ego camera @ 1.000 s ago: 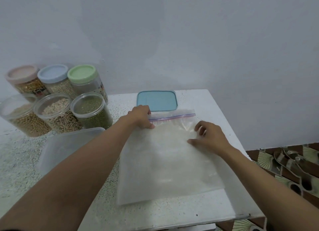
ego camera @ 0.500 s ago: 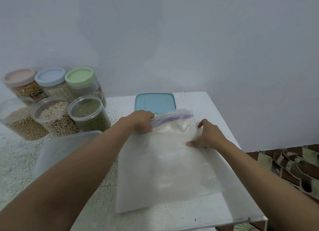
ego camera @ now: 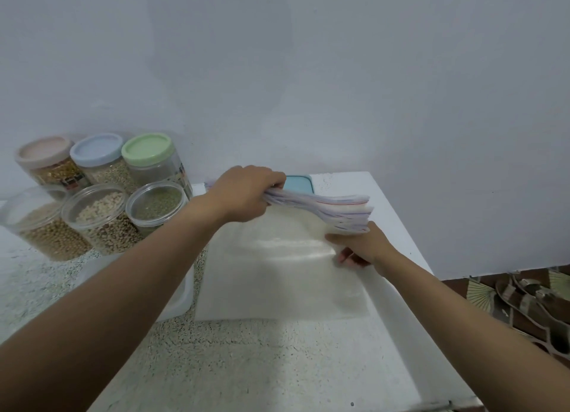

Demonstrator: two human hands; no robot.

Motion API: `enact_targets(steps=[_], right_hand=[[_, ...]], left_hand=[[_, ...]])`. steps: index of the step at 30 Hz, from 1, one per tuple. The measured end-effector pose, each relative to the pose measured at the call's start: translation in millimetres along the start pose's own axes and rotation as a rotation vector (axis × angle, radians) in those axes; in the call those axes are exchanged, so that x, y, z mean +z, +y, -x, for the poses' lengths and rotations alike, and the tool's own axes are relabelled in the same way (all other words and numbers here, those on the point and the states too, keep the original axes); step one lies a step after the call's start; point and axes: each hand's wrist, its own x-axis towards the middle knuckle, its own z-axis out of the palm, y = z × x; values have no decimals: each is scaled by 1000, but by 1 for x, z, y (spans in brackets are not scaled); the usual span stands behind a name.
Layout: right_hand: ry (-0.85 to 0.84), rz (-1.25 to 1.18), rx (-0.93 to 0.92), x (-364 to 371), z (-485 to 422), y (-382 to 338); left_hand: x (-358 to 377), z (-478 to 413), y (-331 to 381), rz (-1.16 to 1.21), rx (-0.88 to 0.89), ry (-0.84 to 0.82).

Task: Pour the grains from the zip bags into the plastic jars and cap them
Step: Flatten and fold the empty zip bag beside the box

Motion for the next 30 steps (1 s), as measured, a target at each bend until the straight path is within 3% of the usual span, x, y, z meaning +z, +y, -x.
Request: enact_targets(steps=[7, 15, 18, 22, 25, 30], right_hand=[[-25, -159, 35, 1, -4, 10], [-95, -282, -126, -9, 4, 21], [-191, -481, 17, -15, 8, 18], [-153, -598, 160, -19, 12, 15], [-128, -383, 89, -13, 20, 11], [84, 166, -173, 7, 23, 12]], left_hand=[[23, 46, 18, -58, -10, 96], [59, 89, 36, 16, 8, -40], [68, 96, 37, 59, 40, -71], [79, 102, 34, 91, 96, -151], [84, 104, 32, 81, 91, -197], [81, 107, 35, 262, -71, -363]])
